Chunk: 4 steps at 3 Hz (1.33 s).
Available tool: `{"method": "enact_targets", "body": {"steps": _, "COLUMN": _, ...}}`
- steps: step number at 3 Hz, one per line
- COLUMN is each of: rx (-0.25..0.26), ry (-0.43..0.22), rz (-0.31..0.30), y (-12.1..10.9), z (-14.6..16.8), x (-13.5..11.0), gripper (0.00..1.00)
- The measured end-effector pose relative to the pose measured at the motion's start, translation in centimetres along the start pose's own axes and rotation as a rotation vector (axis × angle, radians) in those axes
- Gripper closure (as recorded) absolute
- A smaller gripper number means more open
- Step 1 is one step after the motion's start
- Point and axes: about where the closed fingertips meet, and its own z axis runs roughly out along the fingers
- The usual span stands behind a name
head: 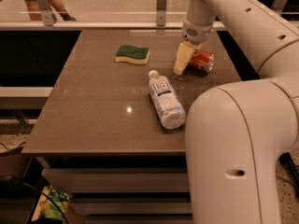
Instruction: Place coke can upright
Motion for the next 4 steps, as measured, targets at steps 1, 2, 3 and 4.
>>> {"method": "enact_targets", "body": {"steps": 1, "rx": 0.003, "ry": -0.004, "rz": -0.001, "y": -0.14, "z": 0.36, "x": -0.23, "gripper": 0.41}}
{"method": "enact_targets", "body": {"steps": 2, "rx": 0.005, "ry": -0.008, "rz": -0.002, "y": -0.25, "z": 0.71, "x": -0.43, "gripper": 0.64}}
{"method": "enact_targets", "body": {"steps": 3, "rx": 0.007, "ry": -0.01, "rz": -0.002, "y": -0.35, "z": 1.07, "x": -0.63, "gripper": 0.87}}
{"method": "enact_targets", "body": {"steps": 4, "rx": 0.007, "ry": -0.01, "rz": -0.003, "y": -0.36, "z": 0.97, "x": -0.65, "gripper": 1.0}}
